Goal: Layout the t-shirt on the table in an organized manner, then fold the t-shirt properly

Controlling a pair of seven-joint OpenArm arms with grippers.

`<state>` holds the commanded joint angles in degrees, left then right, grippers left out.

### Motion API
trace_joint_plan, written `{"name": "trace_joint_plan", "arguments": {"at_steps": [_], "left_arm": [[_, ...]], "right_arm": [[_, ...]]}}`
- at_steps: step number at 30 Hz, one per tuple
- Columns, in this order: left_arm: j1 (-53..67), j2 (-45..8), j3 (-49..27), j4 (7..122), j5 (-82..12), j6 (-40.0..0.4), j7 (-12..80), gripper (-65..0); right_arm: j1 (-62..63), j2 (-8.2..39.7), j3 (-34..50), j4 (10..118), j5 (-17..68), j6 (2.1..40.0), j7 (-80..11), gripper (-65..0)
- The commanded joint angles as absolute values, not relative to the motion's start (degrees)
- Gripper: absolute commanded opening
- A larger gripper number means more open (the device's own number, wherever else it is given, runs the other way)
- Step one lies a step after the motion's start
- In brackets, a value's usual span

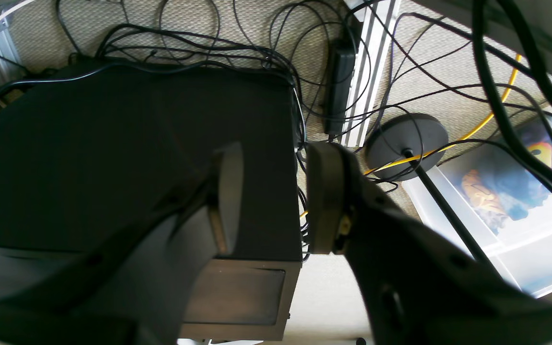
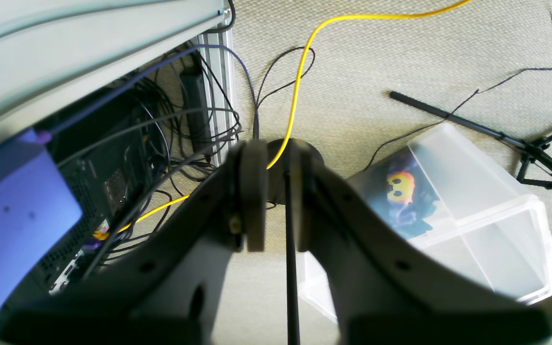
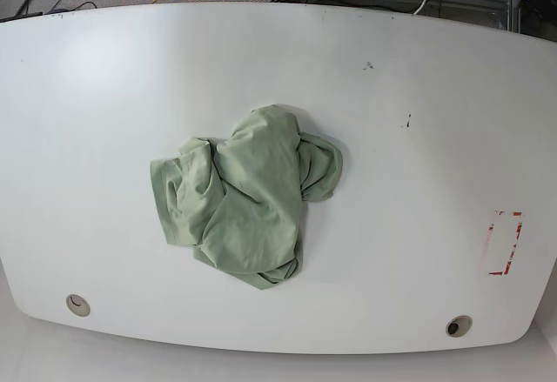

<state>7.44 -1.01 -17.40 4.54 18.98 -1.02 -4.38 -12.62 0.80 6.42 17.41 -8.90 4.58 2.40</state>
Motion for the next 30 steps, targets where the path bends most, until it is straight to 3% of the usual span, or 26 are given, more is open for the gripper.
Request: {"name": "trace_joint_plan", "arguments": {"at_steps": [10, 18, 30], "left_arm": [[9.6, -1.1, -17.7, 6.7, 18.6, -1.8, -4.7, -45.5], [13.3, -0.2, -17.2, 13.9, 18.6, -5.2, -5.1, -46.0], [18.0, 0.6, -17.3, 21.6, 18.9, -6.0, -4.7, -46.1]], "right_arm": [[-13.5, 0.8, 6.4, 17.7, -9.0, 4.7, 2.2, -56.7], [-14.6, 0.8, 6.4, 17.7, -8.8, 4.7, 2.5, -57.0], [-15.6, 0.9, 6.2, 17.7, -9.0, 4.8, 2.7, -57.2]]}}
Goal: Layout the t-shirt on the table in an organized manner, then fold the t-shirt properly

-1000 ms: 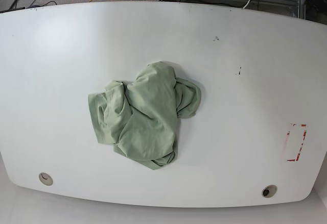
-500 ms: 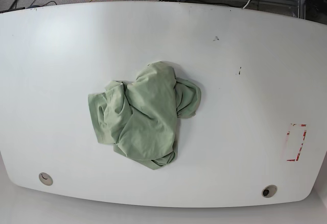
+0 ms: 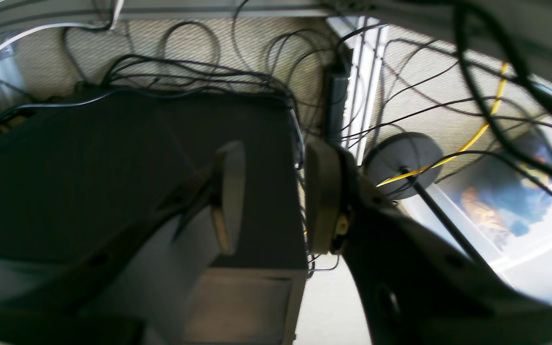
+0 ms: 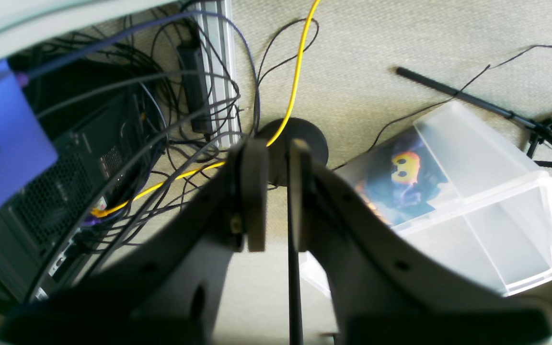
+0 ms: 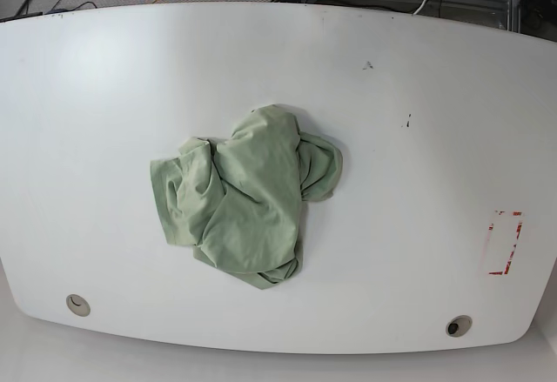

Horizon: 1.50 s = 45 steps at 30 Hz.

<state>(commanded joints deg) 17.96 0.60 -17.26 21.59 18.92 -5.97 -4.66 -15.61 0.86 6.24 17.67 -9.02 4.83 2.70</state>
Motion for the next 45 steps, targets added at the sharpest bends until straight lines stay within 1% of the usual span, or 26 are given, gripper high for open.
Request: {"name": "trace_joint_plan", "arguments": {"at_steps": [10, 18, 22, 23, 24, 33, 41, 45], "left_arm": [[20.8, 0.9, -17.5, 25.9, 18.9, -5.4, -4.4, -46.3], [21.5, 0.9, -17.9, 26.2, 18.9, -5.1, -3.9, -46.6], [21.4, 0.7, -18.1, 24.7, 19.0, -5.1, -4.1, -46.4], [18.2, 0.7, -17.7, 24.4, 19.1, -4.9, -4.3, -45.6], [17.5, 0.7, -17.7, 24.2, 19.1, -4.9, -4.2, -45.6], [14.6, 0.3, -17.6, 18.2, 18.9, -4.9, -4.4, -45.8], [14.6, -0.5, -17.6, 18.3, 18.9, -4.9, -4.6, -45.8], [14.6, -0.5, -17.6, 18.1, 19.1, -4.9, -7.4, -45.8]], "right_arm": [[-15.5, 0.8, 6.3, 17.7, -8.9, 4.7, 2.4, -57.7], [-15.6, 0.8, 6.3, 17.9, -8.9, 4.7, 2.5, -58.0], [-15.4, 0.8, 6.3, 17.8, -9.0, 4.8, 2.6, -58.5], [-12.1, 0.3, 6.3, 18.3, -9.0, 4.4, 3.5, -57.1], [-11.4, 0.3, 6.3, 18.3, -9.0, 4.4, 3.5, -57.1], [-10.9, 0.3, 6.3, 18.2, -9.0, 4.4, 3.5, -57.2], [-10.8, 0.3, 6.3, 18.2, -9.0, 4.4, 3.5, -57.2], [-11.0, 0.3, 6.3, 18.2, -9.0, 4.4, 5.1, -57.4]]}}
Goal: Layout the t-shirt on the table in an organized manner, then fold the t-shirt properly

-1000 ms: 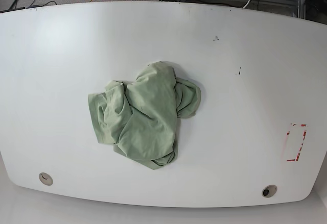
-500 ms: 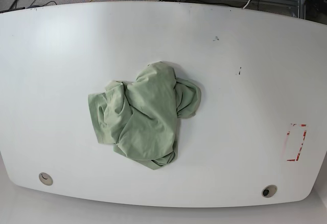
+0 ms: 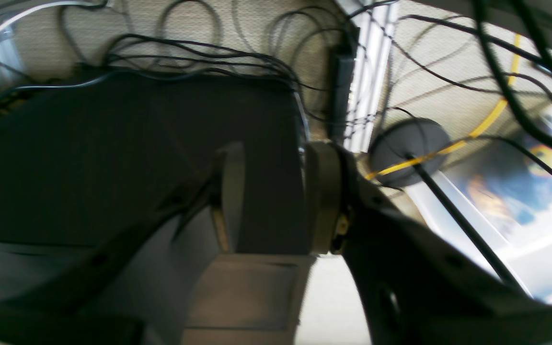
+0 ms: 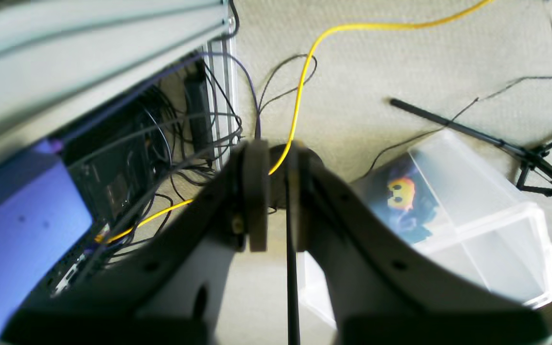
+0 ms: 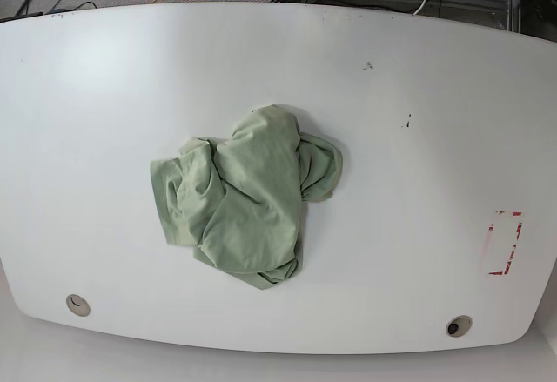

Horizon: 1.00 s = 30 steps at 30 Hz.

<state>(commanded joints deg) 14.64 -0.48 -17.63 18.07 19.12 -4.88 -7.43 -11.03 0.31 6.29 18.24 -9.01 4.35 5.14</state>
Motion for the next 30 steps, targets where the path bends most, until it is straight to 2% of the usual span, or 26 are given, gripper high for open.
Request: {"name": "trace_joint_plan", "arguments": {"at_steps": [10, 19, 25, 28, 30], "left_arm": [[16.4, -0.5, -17.7, 18.3, 18.9, -4.9, -9.4, -46.0], [18.5, -0.6, -17.7, 18.4, 18.9, -4.8, -14.9, -46.0], [19.6, -1.8, -17.8, 18.4, 18.9, -4.8, -15.3, -46.0], [20.2, -2.1, -17.9, 18.6, 18.9, -4.8, -15.3, -46.0], [21.6, -2.1, -17.9, 21.1, 18.9, -4.9, -15.3, -46.0]], "right_arm": [[-13.1, 0.4, 6.3, 18.3, -9.0, 4.4, 7.1, -57.5], [-16.0, 0.4, 6.5, 18.4, -9.0, 4.4, 12.2, -57.5], [-18.2, 0.5, 6.6, 18.8, -8.8, 4.4, 16.0, -57.5], [-20.7, 0.5, 6.6, 22.6, -8.7, 4.4, 16.7, -57.5], [-24.5, 0.4, 6.6, 29.4, -8.7, 4.4, 16.6, -57.5]]}}
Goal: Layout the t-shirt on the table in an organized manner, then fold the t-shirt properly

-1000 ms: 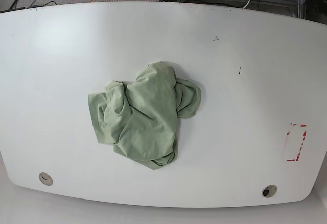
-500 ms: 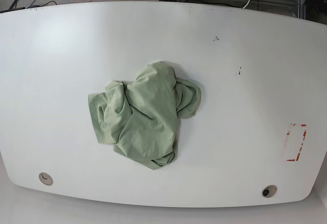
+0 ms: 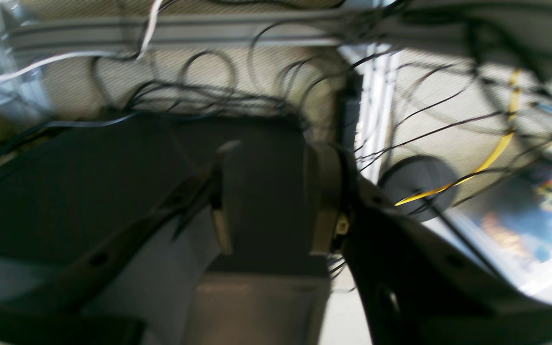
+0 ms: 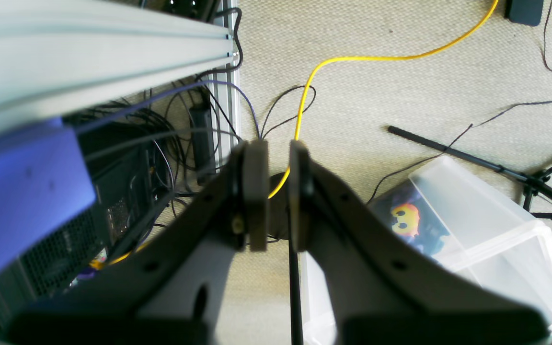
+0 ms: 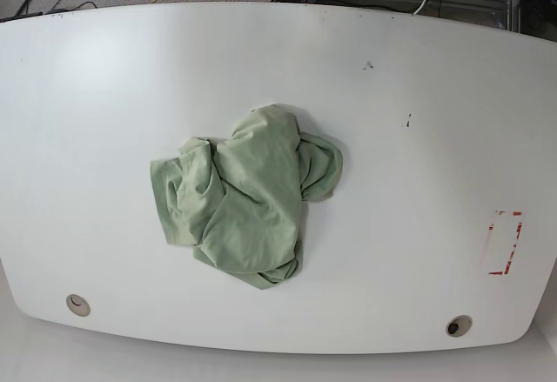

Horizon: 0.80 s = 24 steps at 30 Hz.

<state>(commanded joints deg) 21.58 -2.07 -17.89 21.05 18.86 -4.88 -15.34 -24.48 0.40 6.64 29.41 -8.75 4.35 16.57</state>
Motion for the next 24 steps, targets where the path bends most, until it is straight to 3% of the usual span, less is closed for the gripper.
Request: {"name": "trace_joint_plan", "arguments": {"at_steps": [16, 24], "left_arm": [[36.5, -0.4, -17.7, 46.4, 18.9, -5.0, -15.3, -46.0], [45.5, 0.7, -17.6, 61.9, 18.6, -5.0, -15.3, -46.0]], "right_arm": [[-38.9, 0.1, 6.4, 54.2, -8.7, 4.4, 14.9, -57.5], [-47.3, -2.6, 6.5, 68.4, -8.7, 4.4, 14.8, -57.5]]}}
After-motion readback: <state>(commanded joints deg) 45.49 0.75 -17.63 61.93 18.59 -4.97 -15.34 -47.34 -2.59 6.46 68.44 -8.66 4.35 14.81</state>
